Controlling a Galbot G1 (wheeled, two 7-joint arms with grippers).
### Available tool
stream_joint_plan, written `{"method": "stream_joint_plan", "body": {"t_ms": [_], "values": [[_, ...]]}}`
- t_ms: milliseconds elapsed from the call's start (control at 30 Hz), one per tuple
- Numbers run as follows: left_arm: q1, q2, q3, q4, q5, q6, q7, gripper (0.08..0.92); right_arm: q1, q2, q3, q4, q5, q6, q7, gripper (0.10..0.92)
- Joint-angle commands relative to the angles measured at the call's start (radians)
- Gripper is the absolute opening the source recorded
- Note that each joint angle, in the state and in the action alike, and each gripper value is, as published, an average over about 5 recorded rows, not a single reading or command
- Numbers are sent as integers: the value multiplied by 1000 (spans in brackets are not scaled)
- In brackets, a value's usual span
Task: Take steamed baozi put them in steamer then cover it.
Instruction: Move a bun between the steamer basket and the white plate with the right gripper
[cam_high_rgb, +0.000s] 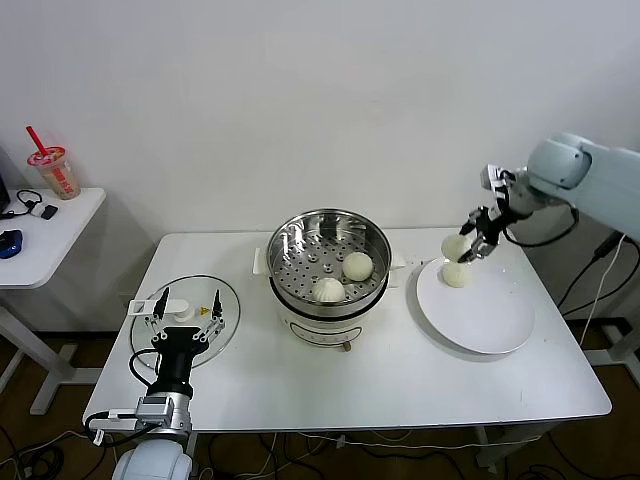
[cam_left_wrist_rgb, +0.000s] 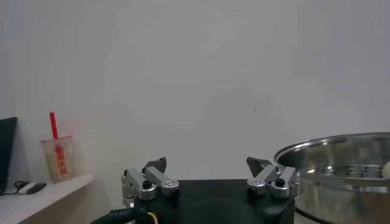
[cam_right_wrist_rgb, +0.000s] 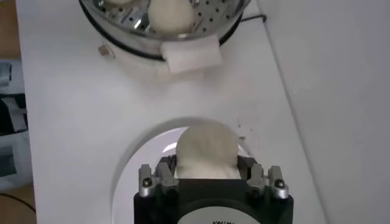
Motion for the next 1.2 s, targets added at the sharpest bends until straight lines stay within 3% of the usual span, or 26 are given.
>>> {"method": "stream_joint_plan", "body": {"t_ms": [33,533,1200], "values": [[-3,0,7,10,16,1,-18,823,-300,-7,232,-74,-127,9,5,666],[2,-2,8,25,20,-5,-17,823,-434,110,328,-187,-196,16,9,670],[-2,-2,12,27,20,-4,-16,823,-463,120,337,-195,-206,18,25,687]]}}
